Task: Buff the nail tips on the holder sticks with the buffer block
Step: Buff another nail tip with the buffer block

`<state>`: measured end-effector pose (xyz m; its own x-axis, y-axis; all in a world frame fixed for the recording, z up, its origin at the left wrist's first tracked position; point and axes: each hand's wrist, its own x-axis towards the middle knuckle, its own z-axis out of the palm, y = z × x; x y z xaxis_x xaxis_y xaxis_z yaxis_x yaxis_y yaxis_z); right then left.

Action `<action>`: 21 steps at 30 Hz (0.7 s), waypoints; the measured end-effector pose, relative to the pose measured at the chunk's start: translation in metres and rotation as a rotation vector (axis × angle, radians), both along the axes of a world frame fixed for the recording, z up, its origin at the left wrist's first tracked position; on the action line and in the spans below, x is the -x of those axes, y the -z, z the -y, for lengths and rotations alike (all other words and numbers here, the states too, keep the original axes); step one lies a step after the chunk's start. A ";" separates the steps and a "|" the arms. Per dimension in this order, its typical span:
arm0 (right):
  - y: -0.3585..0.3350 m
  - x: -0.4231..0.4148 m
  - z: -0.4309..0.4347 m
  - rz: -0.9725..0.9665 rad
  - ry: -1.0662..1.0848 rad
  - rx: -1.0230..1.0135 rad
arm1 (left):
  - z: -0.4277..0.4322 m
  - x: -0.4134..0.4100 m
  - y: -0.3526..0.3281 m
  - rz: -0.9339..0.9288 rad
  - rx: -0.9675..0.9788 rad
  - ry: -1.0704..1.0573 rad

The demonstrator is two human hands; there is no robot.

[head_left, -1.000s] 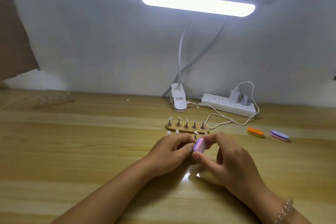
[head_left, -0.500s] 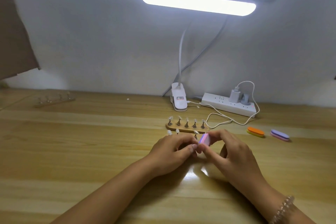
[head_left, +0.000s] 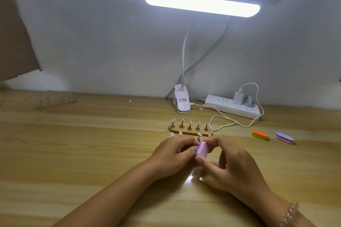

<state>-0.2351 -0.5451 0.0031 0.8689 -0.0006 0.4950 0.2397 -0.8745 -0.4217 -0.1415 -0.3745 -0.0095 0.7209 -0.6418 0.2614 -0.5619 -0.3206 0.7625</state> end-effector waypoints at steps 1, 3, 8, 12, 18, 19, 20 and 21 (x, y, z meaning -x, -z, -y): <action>-0.001 -0.001 0.001 -0.005 0.014 -0.035 | 0.000 -0.001 0.001 -0.010 0.014 0.006; -0.001 -0.004 0.005 0.006 0.062 -0.092 | 0.001 -0.002 0.002 -0.037 0.046 0.025; 0.000 0.000 0.000 -0.006 0.004 -0.002 | 0.000 -0.003 0.004 -0.114 0.135 0.035; -0.001 -0.003 0.004 0.005 0.031 -0.068 | 0.001 -0.005 0.005 -0.119 0.158 0.041; -0.001 0.002 -0.003 0.043 -0.011 0.057 | 0.001 -0.003 0.003 -0.116 0.124 0.070; -0.002 0.002 -0.002 0.036 -0.007 0.039 | 0.001 -0.003 0.003 -0.111 0.109 0.067; -0.002 0.001 0.000 0.030 0.006 -0.004 | 0.001 -0.002 0.004 -0.105 0.093 0.060; -0.002 -0.002 0.002 0.028 0.029 -0.042 | 0.001 -0.002 0.004 -0.096 0.076 0.050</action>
<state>-0.2336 -0.5472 0.0052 0.8541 -0.0469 0.5180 0.2264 -0.8632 -0.4513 -0.1391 -0.3760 -0.0134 0.7122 -0.6590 0.2420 -0.4994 -0.2334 0.8344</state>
